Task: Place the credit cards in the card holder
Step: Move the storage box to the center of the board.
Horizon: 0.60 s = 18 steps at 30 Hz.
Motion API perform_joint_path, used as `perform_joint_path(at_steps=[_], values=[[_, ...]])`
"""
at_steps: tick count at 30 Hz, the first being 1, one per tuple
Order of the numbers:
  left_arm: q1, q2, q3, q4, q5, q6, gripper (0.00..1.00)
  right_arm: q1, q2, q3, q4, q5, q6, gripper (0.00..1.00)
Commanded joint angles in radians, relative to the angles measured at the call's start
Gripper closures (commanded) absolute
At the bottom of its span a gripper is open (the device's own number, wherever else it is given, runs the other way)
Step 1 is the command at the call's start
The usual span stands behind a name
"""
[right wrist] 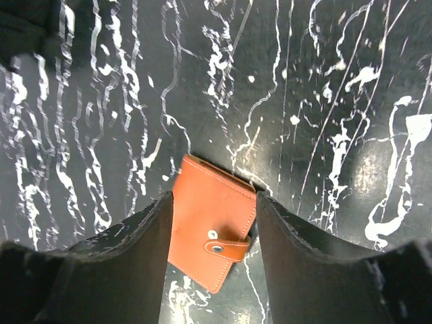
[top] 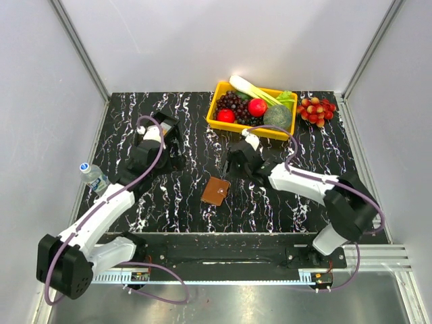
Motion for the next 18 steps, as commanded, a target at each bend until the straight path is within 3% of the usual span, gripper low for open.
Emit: perform_joint_path(at_steps=[1, 8, 12, 18], values=[[0.001, -0.11, -0.042, -0.092, -0.099, -0.029, 0.01, -0.019, 0.106, 0.011, -0.05, -0.177, 0.081, 0.4], [0.015, -0.251, -0.053, -0.158, -0.226, -0.092, 0.01, -0.016, 0.267, 0.174, 0.007, -0.311, 0.008, 0.38], [0.042, -0.273, -0.002, -0.243, -0.317, -0.113, 0.01, -0.011, 0.367, 0.403, -0.071, -0.238, -0.018, 0.33], [0.084, -0.299, 0.032, -0.277, -0.305, -0.113, 0.01, -0.011, 0.594, 0.794, -0.182, -0.153, 0.08, 0.3]])
